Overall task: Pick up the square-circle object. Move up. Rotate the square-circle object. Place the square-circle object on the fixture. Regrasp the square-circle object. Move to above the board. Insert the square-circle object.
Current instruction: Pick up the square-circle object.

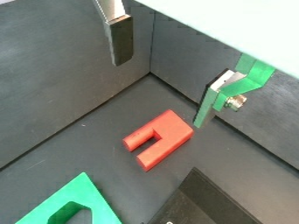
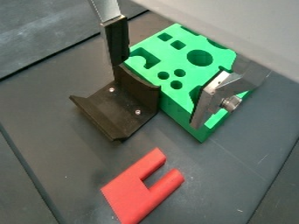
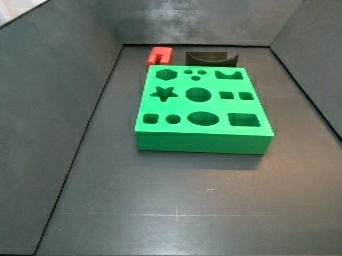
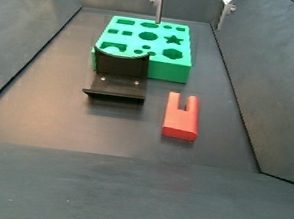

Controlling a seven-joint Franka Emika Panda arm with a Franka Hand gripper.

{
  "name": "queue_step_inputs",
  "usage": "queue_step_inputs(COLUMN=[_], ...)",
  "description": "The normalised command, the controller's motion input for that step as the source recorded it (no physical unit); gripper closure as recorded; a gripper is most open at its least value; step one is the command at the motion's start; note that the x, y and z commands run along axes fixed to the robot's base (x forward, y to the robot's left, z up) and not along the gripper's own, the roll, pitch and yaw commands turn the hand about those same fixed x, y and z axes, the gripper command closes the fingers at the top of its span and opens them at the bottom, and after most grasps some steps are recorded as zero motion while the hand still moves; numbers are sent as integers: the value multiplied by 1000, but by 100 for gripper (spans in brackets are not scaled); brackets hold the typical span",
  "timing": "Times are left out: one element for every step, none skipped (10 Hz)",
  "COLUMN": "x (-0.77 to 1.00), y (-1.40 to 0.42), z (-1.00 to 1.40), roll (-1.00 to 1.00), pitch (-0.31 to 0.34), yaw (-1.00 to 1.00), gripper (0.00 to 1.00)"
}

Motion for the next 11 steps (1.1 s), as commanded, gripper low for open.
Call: queue_step_inputs(x=[51,123,157,166,106,49,0,-209,-263,-211,-154], y=[111,151,69,71,63,49,69,137,114,97,137], z=[-880,-974,-883,-886,-866,-829,-823,-846,-746,-691,-677], roll=[-126,-97,-144,-143,-151,-171,-180,-176,-216,-236,-246], pitch=[10,11,3,7,0,0,0,-67,-96,-107,-91], yaw=[0,-49,0,0,-40,-86,-77,-49,-20,0,0], gripper=[0,0,0,0,0,0,0,0,0,0,0])
